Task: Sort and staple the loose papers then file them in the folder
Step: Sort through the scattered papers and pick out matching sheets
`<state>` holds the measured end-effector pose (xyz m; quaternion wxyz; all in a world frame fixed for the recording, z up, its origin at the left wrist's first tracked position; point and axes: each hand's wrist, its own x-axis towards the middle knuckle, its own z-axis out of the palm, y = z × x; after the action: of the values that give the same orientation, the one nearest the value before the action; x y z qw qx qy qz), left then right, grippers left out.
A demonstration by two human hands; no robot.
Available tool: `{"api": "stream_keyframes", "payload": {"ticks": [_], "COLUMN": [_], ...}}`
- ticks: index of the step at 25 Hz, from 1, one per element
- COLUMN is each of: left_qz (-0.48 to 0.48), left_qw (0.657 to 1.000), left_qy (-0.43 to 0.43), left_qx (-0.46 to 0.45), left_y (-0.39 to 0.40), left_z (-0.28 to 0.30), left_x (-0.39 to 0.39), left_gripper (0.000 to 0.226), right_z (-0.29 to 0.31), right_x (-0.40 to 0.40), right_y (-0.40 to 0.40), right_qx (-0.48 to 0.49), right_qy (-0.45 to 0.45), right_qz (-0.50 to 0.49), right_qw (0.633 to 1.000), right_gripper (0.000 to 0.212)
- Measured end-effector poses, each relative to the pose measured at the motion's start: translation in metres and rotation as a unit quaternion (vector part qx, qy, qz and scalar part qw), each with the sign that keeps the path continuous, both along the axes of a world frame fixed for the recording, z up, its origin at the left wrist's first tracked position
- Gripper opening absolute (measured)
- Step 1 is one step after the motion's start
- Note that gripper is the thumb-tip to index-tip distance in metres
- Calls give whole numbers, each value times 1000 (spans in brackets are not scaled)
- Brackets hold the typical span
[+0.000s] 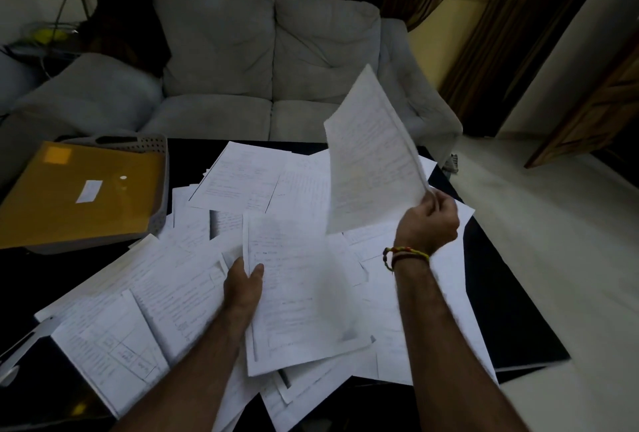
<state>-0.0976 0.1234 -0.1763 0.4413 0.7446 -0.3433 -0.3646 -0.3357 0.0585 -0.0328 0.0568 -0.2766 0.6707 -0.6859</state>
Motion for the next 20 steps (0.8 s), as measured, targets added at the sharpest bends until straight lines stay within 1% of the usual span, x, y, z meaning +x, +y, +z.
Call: {"api": "stream_keyframes", "payload": {"ticks": [2,4,7,8,10,11,12,14,15,16,18,19,20], "left_qz": [18,33,37,38,40,40,51,59,63,67,63,68,72], "left_qw": [999,999,999,999,996,993,988,982,979,978,979,982,984], "left_qy": [-36,-28,-5,18,82,108,145,180,192,199,190,175,161], "left_qx": [-6,-6,6,16,7,-15,-32,-22,-11,-8,-32,-33,-31], "left_y": [0,5,15,19,22,21,15,10,10,13,16,17,18], "left_z": [6,15,18,17,9,1,-16,-35,-33,-27,-26,-26,-22], "left_x": [11,24,42,46,55,60,65,69,67,64,63,64,63], "left_gripper": [33,31,40,43,48,56,70,98,104,106,107,104,95], "right_z": [-15,-43,-87,-99,-116,-121,-123,-123,-123,-122,-121,-121,-121], "right_x": [4,27,69,80,95,98,101,103,104,104,105,105,105], "right_y": [-3,7,40,52,70,75,77,78,78,78,77,76,76], "right_qx": [73,175,286,317,368,382,388,394,393,392,391,388,386], "right_qy": [-68,-112,-99,-88,-54,-35,-22,-10,-11,-17,-27,-33,-38], "right_qz": [55,137,222,234,250,255,254,243,235,227,210,203,199], "right_qw": [993,969,927,915,894,888,886,887,889,892,896,898,900], "right_gripper": [14,15,12,11,10,9,9,10,10,10,10,10,11]}}
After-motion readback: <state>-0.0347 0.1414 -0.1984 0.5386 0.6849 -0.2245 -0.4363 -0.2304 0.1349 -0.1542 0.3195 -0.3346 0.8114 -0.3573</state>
